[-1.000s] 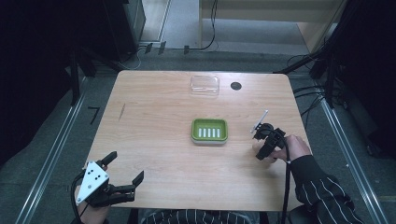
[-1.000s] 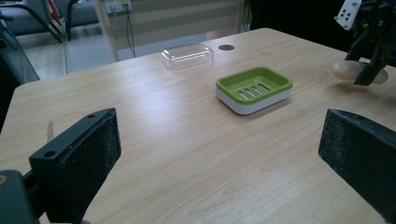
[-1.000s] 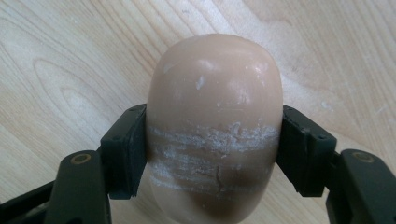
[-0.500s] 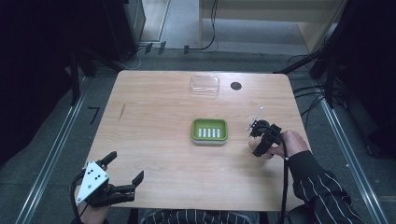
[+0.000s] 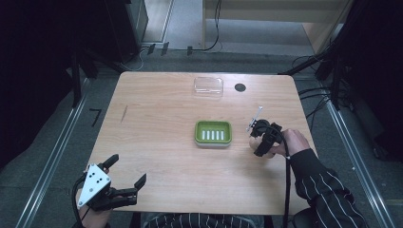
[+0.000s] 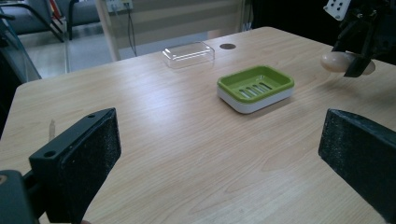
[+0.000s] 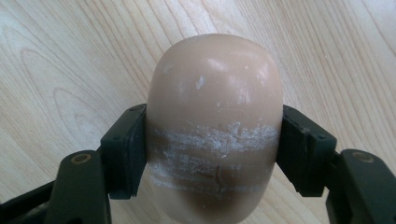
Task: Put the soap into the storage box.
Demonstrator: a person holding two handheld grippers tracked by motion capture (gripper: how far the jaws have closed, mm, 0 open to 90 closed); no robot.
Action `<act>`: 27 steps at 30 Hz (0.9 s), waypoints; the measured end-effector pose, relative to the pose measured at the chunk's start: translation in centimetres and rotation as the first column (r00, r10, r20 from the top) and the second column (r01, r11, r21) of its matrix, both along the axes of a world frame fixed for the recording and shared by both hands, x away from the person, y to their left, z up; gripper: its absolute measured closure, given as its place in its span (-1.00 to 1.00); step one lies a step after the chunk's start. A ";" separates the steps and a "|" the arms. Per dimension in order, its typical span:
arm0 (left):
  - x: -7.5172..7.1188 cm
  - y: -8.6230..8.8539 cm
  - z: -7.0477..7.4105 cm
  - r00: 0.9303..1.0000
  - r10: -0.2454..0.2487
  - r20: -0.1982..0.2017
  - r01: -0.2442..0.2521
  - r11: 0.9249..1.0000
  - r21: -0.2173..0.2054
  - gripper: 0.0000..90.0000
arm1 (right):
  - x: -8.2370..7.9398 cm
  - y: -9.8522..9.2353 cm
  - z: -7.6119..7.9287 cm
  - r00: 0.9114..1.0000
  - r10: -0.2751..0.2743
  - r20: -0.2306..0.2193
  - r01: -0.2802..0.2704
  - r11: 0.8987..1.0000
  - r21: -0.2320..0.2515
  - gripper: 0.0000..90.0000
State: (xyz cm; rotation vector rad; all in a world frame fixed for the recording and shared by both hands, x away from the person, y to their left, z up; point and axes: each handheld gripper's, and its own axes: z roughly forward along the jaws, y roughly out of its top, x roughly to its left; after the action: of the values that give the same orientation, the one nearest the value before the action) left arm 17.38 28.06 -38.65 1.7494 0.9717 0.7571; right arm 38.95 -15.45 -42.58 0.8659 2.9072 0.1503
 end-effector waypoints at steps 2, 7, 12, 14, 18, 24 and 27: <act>0.0 0.0 0.0 1.000 0.001 0.001 -0.001 1.000 0.001 -1.00 | 0.1 0.2 0.0 1.000 0.006 0.002 -0.006 1.000 0.001 -0.26; 0.0 0.0 0.0 1.000 0.002 0.002 -0.002 1.000 -0.001 -1.00 | 0.4 0.6 0.1 1.000 0.024 0.005 -0.024 1.000 -0.006 -0.26; 0.0 0.0 0.0 1.000 0.002 0.001 -0.002 1.000 0.001 -1.00 | 0.6 1.1 0.2 0.999 0.042 0.004 -0.042 0.999 -0.008 -0.26; 0.0 0.0 0.0 1.000 0.002 0.002 -0.002 1.000 0.000 -1.00 | 0.7 1.3 0.2 0.999 0.048 0.010 -0.048 0.999 -0.007 -0.26; 0.0 0.0 0.0 1.000 0.003 0.001 -0.003 1.000 -0.001 -1.00 | 0.8 1.6 0.4 0.998 0.061 0.008 -0.061 0.998 -0.010 -0.26; 0.1 0.0 0.0 1.000 0.002 0.001 -0.002 1.000 -0.002 -1.00 | 1.2 2.0 0.6 0.997 0.081 0.013 -0.081 0.997 -0.009 -0.26; 0.1 0.0 0.0 1.000 0.001 0.001 -0.001 1.000 -0.003 -1.00 | 1.4 2.3 0.7 0.996 0.091 0.013 -0.090 0.996 -0.012 -0.26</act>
State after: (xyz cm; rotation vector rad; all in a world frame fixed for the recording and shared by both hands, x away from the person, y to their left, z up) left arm 17.45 28.04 -38.69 1.7461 0.9728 0.7564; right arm 40.37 -13.13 -41.93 0.7289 2.9330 0.1457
